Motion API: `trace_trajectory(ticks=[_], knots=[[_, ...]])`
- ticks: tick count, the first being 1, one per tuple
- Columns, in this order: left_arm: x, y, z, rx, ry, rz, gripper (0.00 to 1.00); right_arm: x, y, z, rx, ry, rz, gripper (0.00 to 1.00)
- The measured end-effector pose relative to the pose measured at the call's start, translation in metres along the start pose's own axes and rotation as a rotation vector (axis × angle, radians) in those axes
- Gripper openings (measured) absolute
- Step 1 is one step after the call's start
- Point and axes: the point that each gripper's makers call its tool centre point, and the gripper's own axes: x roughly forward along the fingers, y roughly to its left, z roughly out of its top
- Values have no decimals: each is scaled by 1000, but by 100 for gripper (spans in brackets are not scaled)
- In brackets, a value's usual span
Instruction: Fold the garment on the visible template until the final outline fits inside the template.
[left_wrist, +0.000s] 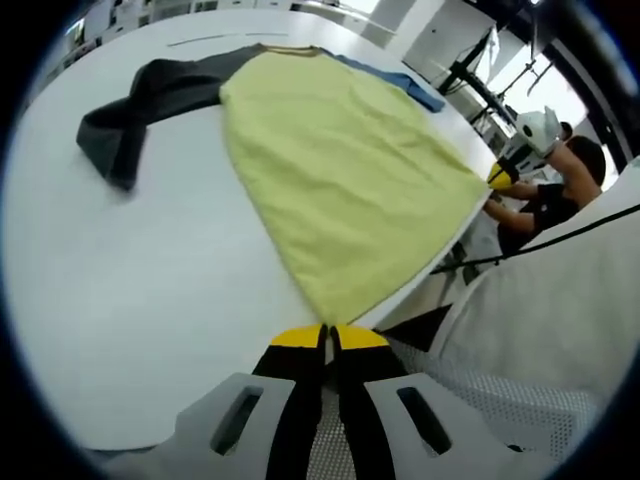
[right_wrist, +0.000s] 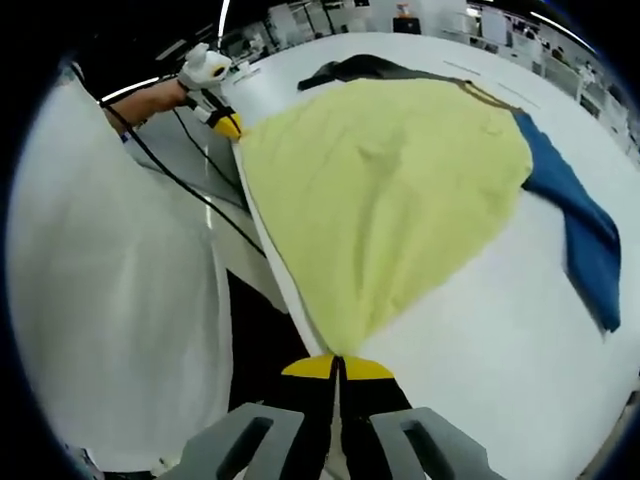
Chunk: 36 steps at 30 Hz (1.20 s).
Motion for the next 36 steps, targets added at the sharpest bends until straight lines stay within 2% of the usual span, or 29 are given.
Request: trace_trajectory(ticks=[3,6,8,11,14,24,32,36], knots=[[1,0,0,1,1,1,0,0,1,3,19,-14,-2,0],[1,0,-1,4,4,2,0,3,3,2,35,-13,0,8],[1,0,-1,9,5,4,0,5,3,1,45,-15,-1,9],[1,0,-1,7,4,4,0,6,2,2,45,-20,-6,7],[2,1,-1,5,5,3,0,7,0,1,31,-19,-18,0],[2,1,-1,2,6,-1,0,3,-5,0,12,-21,-35,0],[-7,-1,3,-18,-14,-23,0,-13,-8,10,-40,-30,-62,0],[-9,-1,3,-26,-19,-23,0,-8,-4,4,-64,8,-43,0]])
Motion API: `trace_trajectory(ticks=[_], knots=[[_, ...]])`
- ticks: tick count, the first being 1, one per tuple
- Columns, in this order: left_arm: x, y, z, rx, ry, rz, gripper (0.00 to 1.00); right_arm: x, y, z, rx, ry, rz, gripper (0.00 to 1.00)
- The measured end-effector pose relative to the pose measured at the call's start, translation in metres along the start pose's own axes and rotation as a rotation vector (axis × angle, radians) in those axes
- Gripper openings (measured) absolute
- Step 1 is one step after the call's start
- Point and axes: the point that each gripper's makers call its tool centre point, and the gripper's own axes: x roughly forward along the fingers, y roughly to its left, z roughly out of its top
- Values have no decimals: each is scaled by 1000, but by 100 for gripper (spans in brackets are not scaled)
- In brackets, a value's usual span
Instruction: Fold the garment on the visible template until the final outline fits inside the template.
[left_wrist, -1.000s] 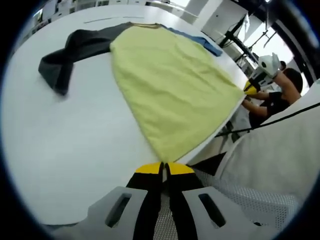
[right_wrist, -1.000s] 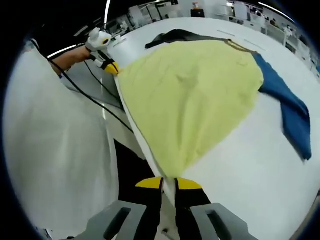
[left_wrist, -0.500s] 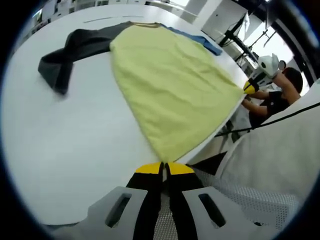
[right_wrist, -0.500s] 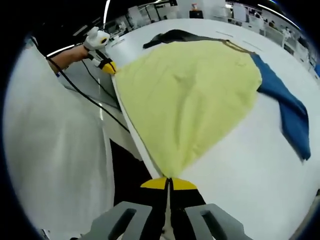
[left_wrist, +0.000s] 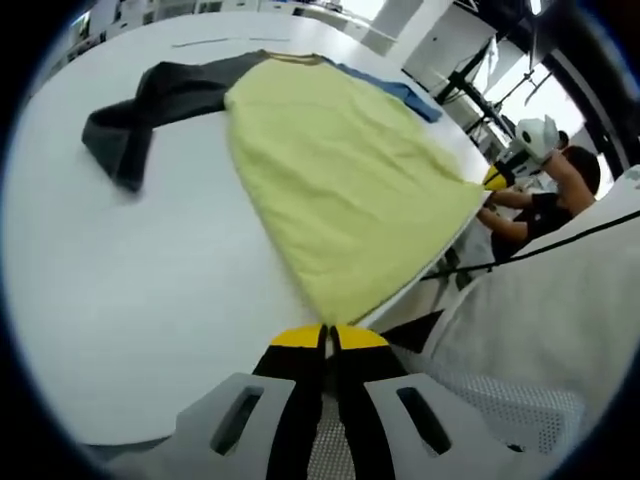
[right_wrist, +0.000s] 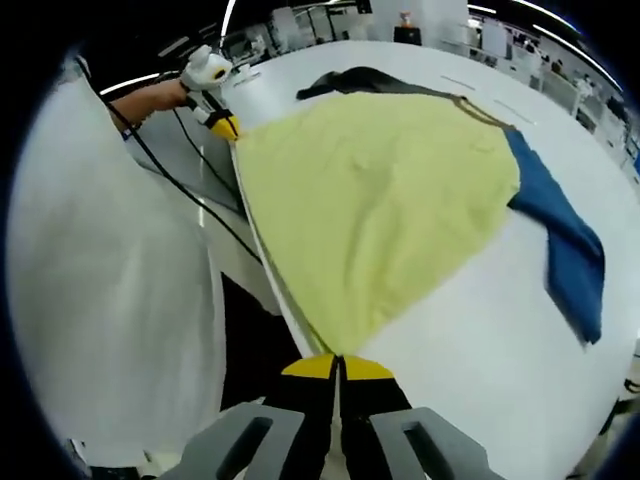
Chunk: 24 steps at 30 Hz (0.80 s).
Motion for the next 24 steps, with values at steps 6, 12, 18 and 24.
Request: trace_trajectory(ticks=[6,12,18,24], knots=[[5,1,-8,1,25,9,0,11,5,-10,-17,40,23,0],[8,-1,-12,-1,43,3,0,10,3,-13,-20,50,25,0],[5,1,-12,8,51,11,6,6,3,-16,-24,54,37,0],[0,2,0,31,5,3,14,-2,-8,-9,26,-15,10,12]])
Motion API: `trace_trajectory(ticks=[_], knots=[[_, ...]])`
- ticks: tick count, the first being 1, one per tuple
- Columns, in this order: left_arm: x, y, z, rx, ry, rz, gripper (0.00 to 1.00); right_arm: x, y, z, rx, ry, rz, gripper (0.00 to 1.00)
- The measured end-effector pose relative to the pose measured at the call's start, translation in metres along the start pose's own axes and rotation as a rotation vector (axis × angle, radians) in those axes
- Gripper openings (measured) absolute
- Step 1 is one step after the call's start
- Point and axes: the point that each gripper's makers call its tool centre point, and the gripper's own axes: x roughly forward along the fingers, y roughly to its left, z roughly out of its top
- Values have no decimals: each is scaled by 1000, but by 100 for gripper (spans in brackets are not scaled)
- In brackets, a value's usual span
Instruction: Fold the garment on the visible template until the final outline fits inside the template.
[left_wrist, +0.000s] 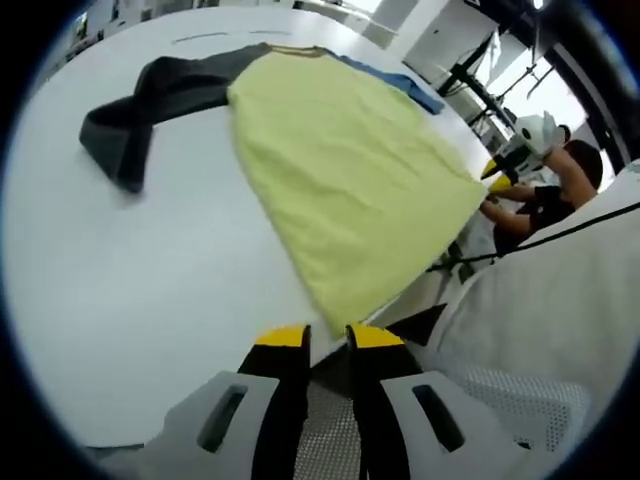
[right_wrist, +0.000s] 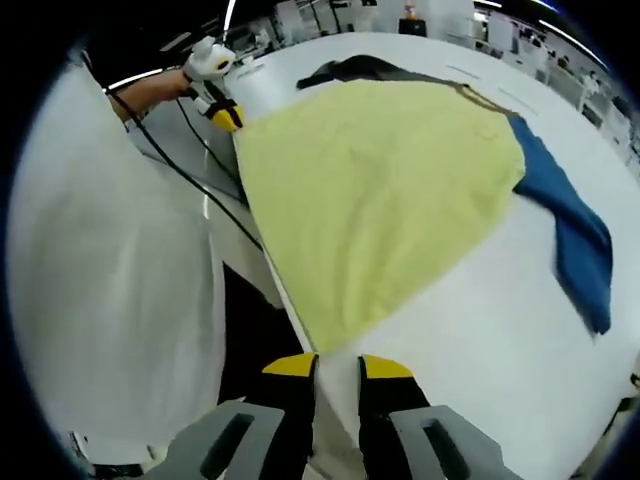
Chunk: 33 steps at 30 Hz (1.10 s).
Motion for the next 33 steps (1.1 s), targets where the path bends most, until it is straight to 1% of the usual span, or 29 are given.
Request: trace_trajectory(ticks=[2,5,8,9,11,12,14,17,19,21,23,26,28,30,32,33], knots=[[-2,1,6,9,-23,8,16,-3,-6,3,25,-27,-15,15],[-3,1,16,30,-63,11,20,-5,-11,6,35,-50,-36,19],[-6,5,31,67,-133,41,34,-8,-21,13,66,-101,-67,21],[-7,5,34,71,-141,43,37,-9,-24,15,73,-114,-77,22],[-7,3,40,117,-166,43,40,-12,-32,21,97,-160,-103,24],[-7,2,43,126,-172,47,42,-13,-34,22,109,-172,-108,25],[-7,1,47,138,-189,49,45,-16,-42,26,122,-207,-138,25],[-9,1,55,139,-235,53,51,-20,-55,29,155,-251,-184,28],[-11,2,61,139,-266,59,56,-22,-62,29,168,-270,-210,30],[-13,2,65,137,-287,58,61,-26,-73,28,183,-288,-253,30],[-14,2,71,133,-320,53,63,-29,-82,26,208,-307,-284,31],[-16,1,75,129,-343,50,64,-33,-90,26,244,-342,-308,31],[-16,1,79,129,-364,48,65,-36,-97,26,281,-379,-325,31],[-16,0,79,127,-365,47,65,-39,-102,27,301,-408,-338,30],[-14,1,78,129,-362,50,64,-40,-108,27,346,-430,-345,29],[-14,1,78,127,-361,51,64,-40,-110,27,349,-440,-347,29]])
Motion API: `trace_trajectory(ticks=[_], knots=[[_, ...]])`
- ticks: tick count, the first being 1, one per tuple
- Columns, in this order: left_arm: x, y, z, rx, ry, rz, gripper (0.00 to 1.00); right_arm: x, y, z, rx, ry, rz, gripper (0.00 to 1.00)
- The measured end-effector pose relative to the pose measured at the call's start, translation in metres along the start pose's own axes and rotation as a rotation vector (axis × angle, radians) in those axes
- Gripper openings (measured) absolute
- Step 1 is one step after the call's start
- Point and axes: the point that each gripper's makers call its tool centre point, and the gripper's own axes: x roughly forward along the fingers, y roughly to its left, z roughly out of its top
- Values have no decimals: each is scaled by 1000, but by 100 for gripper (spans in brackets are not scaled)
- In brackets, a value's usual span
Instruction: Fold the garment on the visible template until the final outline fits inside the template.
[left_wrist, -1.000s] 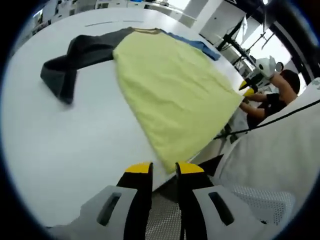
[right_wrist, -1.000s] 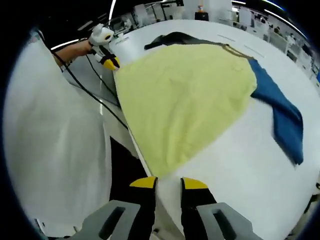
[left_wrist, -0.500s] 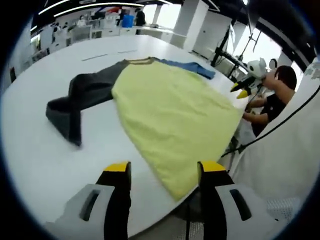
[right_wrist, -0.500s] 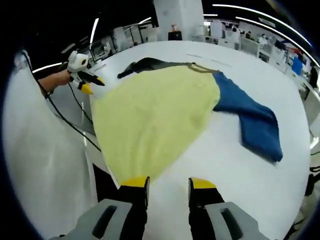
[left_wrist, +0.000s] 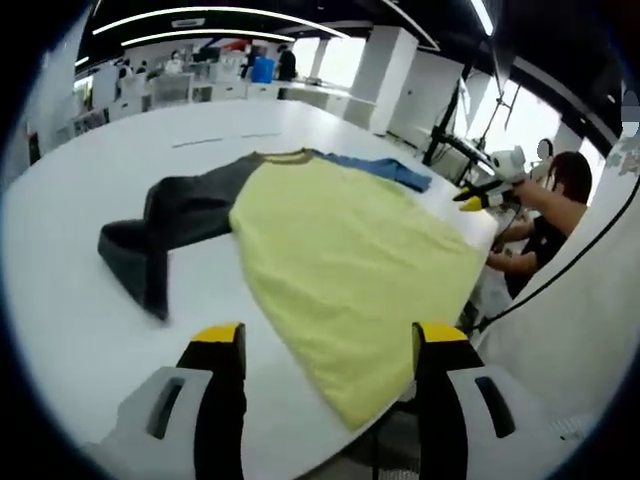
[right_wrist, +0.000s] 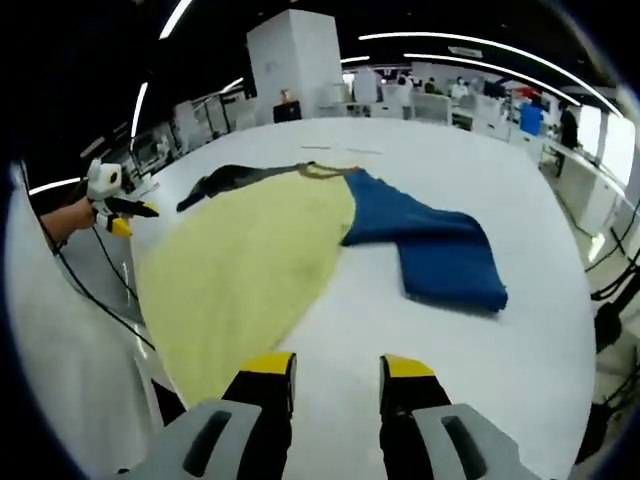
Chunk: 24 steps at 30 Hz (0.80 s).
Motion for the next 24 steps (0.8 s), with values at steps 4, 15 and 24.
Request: trace_trajectory(ticks=[4,15,24], knots=[[1,-1,-1,-5,0,-2,64,3,-12,5,61,-42,-22,26],[4,-4,2,7,6,-10,63,14,-44,14,161,-85,-88,22],[5,-5,4,15,13,-14,62,23,-61,18,226,-97,-117,18]])
